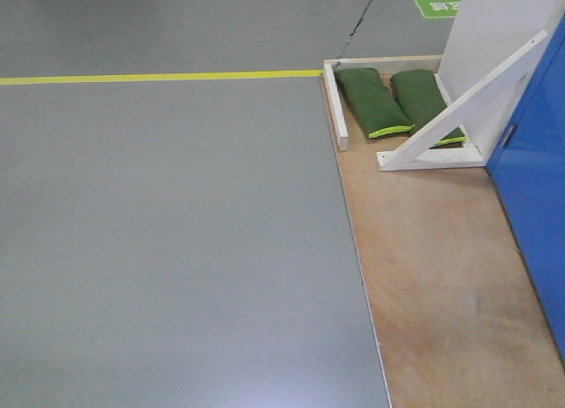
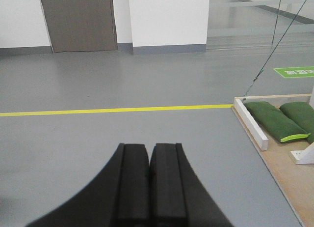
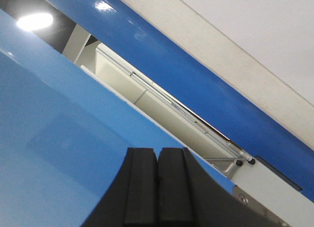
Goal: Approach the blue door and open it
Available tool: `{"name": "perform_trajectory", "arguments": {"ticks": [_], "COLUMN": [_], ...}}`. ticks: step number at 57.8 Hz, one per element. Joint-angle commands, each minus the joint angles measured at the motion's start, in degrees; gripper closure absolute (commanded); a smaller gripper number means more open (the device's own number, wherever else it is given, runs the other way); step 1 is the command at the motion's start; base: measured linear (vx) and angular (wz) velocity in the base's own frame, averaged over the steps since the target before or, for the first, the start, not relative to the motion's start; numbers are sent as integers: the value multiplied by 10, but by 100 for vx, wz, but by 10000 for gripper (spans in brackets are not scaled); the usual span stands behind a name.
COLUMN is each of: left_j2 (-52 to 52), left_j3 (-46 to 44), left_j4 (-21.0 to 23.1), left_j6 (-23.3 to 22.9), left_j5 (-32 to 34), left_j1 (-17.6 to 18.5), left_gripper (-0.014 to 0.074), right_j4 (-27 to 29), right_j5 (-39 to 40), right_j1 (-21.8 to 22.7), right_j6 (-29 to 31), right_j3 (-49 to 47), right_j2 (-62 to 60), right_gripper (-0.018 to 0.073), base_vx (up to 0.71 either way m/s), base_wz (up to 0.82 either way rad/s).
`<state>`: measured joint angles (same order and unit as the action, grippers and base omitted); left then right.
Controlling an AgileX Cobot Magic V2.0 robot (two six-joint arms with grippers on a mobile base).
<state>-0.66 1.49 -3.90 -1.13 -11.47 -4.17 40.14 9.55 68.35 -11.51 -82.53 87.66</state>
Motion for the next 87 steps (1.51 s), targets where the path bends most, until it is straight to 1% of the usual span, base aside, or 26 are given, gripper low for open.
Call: {"name": "perform_trajectory", "arguments": {"ticks": [1, 10, 17, 26, 30, 52, 66, 70, 79, 87], "left_j2": [-8, -8, -8, -8, -8, -8, -8, -8, -8, -8], "left_j3": [-14, -14, -14, -14, -14, -14, -14, -14, -14, -14], "left_j4": [2, 2, 2, 2, 2, 2, 2, 2, 2, 2], "left_j6": [-4, -4, -4, -4, -4, -4, -4, -4, -4, -4], "left_j5": [48, 48, 48, 48, 48, 48, 48, 48, 48, 48], "left_j1": [-1, -1, -1, -1, -1, -1, -1, -1, -1, -1], "left_gripper": [524, 524, 524, 524, 524, 524, 524, 524, 524, 524], "right_j4": [-11, -11, -11, -11, -11, -11, -8, 0, 40, 50], "right_j5": [30, 29, 11, 3, 2, 1, -54, -68, -105, -130], "right_j1": [5, 7, 13, 28, 28, 26, 26, 24, 10, -7], "right_j6": [2, 2, 2, 2, 2, 2, 2, 2, 2, 2], "right_j3": [-51, -101, -141, -165, -172, -174, -174, -174, -174, -174], "right_j2": [4, 47, 76, 99, 109, 150, 163, 163, 164, 159], "right_gripper": [551, 551, 551, 551, 551, 551, 551, 551, 551, 551], "base_vx": [0, 0, 0, 0, 0, 0, 0, 0, 0, 0], "base_wz": [0, 0, 0, 0, 0, 0, 0, 0, 0, 0]}}
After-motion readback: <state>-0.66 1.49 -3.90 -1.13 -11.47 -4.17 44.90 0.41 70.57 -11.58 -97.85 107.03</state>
